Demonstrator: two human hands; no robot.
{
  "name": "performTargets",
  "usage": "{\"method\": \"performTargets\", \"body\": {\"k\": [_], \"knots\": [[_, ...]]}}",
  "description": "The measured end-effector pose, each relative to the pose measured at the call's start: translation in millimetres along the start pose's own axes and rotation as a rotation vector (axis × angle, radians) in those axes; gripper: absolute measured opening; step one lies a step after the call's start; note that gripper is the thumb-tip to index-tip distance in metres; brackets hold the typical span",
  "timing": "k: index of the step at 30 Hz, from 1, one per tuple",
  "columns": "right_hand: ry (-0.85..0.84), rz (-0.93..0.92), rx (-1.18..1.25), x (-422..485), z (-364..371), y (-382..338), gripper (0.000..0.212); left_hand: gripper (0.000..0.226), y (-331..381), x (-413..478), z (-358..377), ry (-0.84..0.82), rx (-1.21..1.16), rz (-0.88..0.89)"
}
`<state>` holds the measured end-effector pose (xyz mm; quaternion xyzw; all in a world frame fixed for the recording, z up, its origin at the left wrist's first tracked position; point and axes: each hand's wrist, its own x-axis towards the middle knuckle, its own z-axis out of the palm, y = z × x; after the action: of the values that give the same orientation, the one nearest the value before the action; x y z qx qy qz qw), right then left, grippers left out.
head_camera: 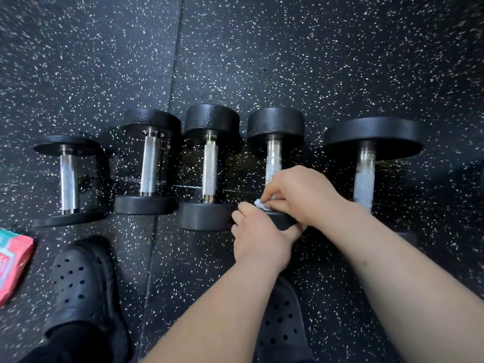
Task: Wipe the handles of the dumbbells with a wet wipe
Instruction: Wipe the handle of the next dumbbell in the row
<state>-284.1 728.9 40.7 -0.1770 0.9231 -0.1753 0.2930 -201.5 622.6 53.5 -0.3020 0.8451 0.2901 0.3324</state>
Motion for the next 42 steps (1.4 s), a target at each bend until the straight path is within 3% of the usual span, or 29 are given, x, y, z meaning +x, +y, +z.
{"method": "performTargets", "body": {"k": [4, 8, 12, 20, 23, 28, 31, 36, 42], "knots": [[0.032, -0.004, 0.156, -10.0, -4.5, 10.2, 0.011, 0.102, -0.3, 0.3, 0.7, 0.009, 0.016, 0.009], [-0.037, 0.092, 0.126, -11.5, -14.7, 21.1, 0.015, 0.102, -0.7, 1.2, 1.3, 0.028, 0.049, 0.010], [-0.052, 0.162, 0.247, -9.5, -10.2, 16.5, 0.021, 0.102, -1.1, 1.5, 1.5, 0.029, 0.050, 0.008], [-0.168, 0.439, 0.784, -13.2, -16.2, 14.3, 0.016, 0.102, 0.1, 0.6, 1.6, 0.036, 0.058, 0.009], [-0.208, 0.506, 0.909, -11.5, -14.6, 10.3, 0.035, 0.101, -0.1, 0.6, 1.8, 0.037, 0.061, 0.013], [-0.190, 0.639, 0.888, -1.9, 0.7, 4.1, 0.081, 0.100, -0.4, 0.5, 1.3, 0.034, 0.051, 0.015], [-0.131, 0.628, 0.961, 0.9, -0.6, 1.5, 0.084, 0.102, -0.8, 0.3, 1.1, 0.035, 0.051, 0.018], [-0.068, 0.636, 1.023, 1.0, -10.1, 3.5, 0.068, 0.104, 0.0, 0.4, 1.5, 0.044, 0.052, 0.010], [-0.076, 0.674, 1.046, 8.8, 4.3, -9.1, 0.092, 0.103, 0.0, 0.5, 1.8, 0.041, 0.046, 0.012]]}}
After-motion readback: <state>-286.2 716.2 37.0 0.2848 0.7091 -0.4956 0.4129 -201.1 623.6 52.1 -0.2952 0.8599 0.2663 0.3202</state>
